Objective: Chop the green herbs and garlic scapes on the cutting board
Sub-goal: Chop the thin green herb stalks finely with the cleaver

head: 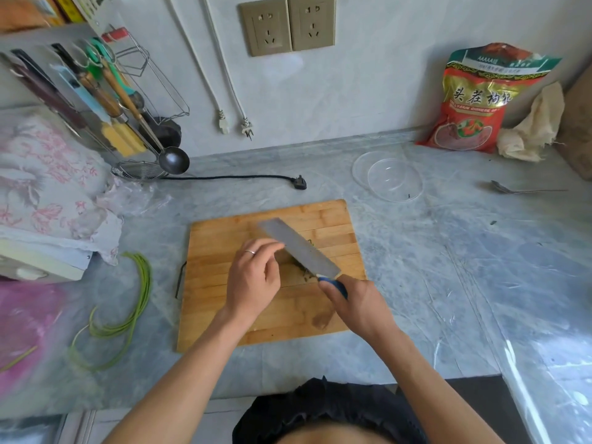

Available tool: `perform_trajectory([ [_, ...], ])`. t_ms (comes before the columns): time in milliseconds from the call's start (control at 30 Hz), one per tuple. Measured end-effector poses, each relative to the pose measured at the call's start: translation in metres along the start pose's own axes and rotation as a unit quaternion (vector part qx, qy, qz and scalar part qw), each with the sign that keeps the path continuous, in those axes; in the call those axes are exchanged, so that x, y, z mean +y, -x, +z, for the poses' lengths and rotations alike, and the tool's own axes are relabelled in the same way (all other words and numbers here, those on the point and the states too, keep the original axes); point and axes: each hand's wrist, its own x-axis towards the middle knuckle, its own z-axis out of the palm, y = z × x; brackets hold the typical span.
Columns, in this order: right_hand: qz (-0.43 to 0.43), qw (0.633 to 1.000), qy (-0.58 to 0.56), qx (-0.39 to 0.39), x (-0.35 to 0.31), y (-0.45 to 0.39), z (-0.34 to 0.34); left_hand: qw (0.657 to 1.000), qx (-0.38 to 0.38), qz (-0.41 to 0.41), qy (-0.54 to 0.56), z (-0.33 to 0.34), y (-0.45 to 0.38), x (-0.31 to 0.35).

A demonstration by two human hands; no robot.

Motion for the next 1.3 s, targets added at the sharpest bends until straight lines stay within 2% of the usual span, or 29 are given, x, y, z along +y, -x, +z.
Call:
perform_trajectory([
  [67,0.043,0.987,-0.153,-0.014,-0.008,0.001,-0.008,1.000,-0.015,-0.006,0.001,0.002,0.011,-0.002],
  [100,0.081,0.963,-0.256,-0.037,-0.013,0.001,-0.012,0.999,-0.032,-0.029,0.006,0.003,0.016,-0.002],
  [133,0.125,0.922,-0.360,-0.066,-0.015,0.001,-0.015,0.996,-0.048,-0.066,0.022,0.004,0.020,-0.001],
  [200,0.186,0.829,-0.514,-0.120,-0.018,-0.001,-0.018,0.974,-0.065,-0.193,0.094,0.005,0.025,0.006],
  [233,0.206,0.782,-0.571,-0.141,-0.019,-0.002,-0.019,0.948,-0.080,-0.269,0.151,0.005,0.023,0.011],
  [300,0.234,0.702,-0.652,-0.166,-0.018,-0.006,-0.020,0.864,-0.118,-0.398,0.286,0.008,0.014,0.023],
  [367,0.240,0.673,-0.676,-0.179,-0.020,-0.008,-0.018,0.774,-0.121,-0.475,0.400,0.009,0.004,0.032],
  [400,0.239,0.674,-0.674,-0.183,-0.021,-0.008,-0.018,0.745,-0.113,-0.496,0.431,0.011,0.000,0.034],
  [467,0.234,0.685,-0.664,-0.188,-0.022,-0.007,-0.017,0.725,-0.092,-0.521,0.441,0.015,-0.006,0.035],
  [567,0.236,0.705,-0.644,-0.184,-0.021,-0.005,-0.016,0.747,-0.083,-0.535,0.386,0.025,-0.004,0.032],
  [633,0.234,0.746,-0.601,-0.167,-0.019,-0.004,-0.017,0.765,-0.066,-0.542,0.342,0.031,0.000,0.029],
  [700,0.227,0.797,-0.542,-0.139,-0.016,-0.003,-0.019,0.799,-0.063,-0.528,0.281,0.035,0.003,0.022],
  [800,0.219,0.833,-0.494,-0.118,-0.012,-0.002,-0.024,0.846,-0.095,-0.485,0.202,0.035,0.006,0.008],
  [967,0.191,0.880,-0.387,-0.196,-0.018,-0.003,-0.021,0.848,-0.020,-0.504,0.162,0.032,0.003,0.004],
  [1067,0.181,0.889,-0.355,-0.226,-0.024,-0.004,-0.010,0.859,-0.002,-0.493,0.136,0.031,0.005,0.005],
  [1167,0.177,0.908,-0.315,-0.214,-0.022,-0.008,-0.007,0.872,-0.012,-0.476,0.111,0.034,0.017,0.000],
  [1300,0.188,0.921,-0.302,-0.159,-0.009,-0.015,-0.015,0.886,-0.026,-0.454,0.088,0.038,0.028,-0.003],
])
